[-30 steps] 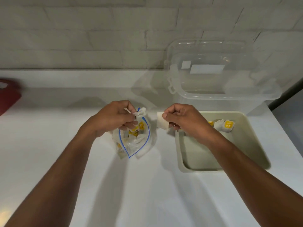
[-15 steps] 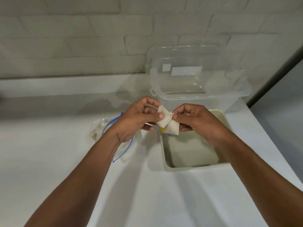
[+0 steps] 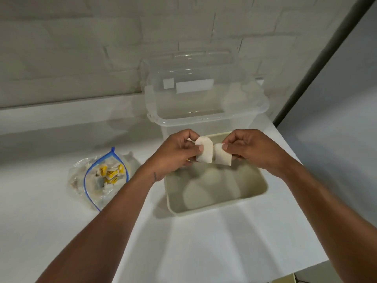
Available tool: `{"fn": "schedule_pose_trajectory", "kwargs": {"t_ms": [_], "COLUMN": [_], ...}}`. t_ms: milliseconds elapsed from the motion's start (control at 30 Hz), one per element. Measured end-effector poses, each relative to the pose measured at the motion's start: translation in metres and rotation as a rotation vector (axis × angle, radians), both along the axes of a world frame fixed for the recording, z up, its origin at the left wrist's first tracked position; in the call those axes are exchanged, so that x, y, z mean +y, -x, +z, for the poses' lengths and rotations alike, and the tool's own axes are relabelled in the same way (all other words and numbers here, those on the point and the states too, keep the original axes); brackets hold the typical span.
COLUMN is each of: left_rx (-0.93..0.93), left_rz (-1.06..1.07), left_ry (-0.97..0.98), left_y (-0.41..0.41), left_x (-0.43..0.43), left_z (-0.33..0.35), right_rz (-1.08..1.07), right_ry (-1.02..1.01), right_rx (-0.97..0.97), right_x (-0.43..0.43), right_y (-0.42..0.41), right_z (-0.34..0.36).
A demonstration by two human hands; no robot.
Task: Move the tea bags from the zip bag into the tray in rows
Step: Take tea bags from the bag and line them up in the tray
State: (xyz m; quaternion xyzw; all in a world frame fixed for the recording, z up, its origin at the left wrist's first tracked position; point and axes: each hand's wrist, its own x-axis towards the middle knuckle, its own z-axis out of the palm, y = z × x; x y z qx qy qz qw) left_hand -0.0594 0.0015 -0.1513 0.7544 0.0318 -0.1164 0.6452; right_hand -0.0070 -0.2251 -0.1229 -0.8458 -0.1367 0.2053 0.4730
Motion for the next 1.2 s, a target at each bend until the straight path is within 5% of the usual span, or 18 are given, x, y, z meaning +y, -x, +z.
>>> {"fn": "schedule_pose_trajectory", "kwargs": {"t_ms": [67, 200, 400, 600, 700, 833, 1200], "left_rx": [-0.069, -0.166, -0.212, -0.201, -0.129, -0.212, -0.273], "left_rz": [0.000, 0.093, 0.103, 0.061, 0.045, 0.058, 0.065], "left_ry": [-0.220, -0.613, -0.552, -0.920, -0.796, -1.052, -1.218], "left_y": [-0.004, -0.014, -0.019, -0.014, -0.010, -0.005, -0.017], "left_x": [-0.003, -0.002, -0.001, 0.001, -0.001, -0.009, -0.019], "left_z": [-0.001, -0.004, -0.002, -0.006, -0.013, -0.022, -0.041], "right_rz": [0.013, 0.055, 0.055, 0.134, 0.192, 0.176, 0.138], "right_ry": [0.119, 0.002, 0.095, 0.428, 0.433, 0.440, 0.445], "right_rx": [-0.081, 0.051, -0.052, -0.267, -0.243, -0.261, -0.350], "right_x": [-0.007, -0.012, -0.004, -0.004, -0.006, -0.005, 0.012], "right_y": [-0.007, -0.014, -0.027, -0.037, -0.035, -0.031, -0.030], "right_z": [-0.004, -0.007, -0.016, -0.028, -0.035, -0.043, -0.080]}}
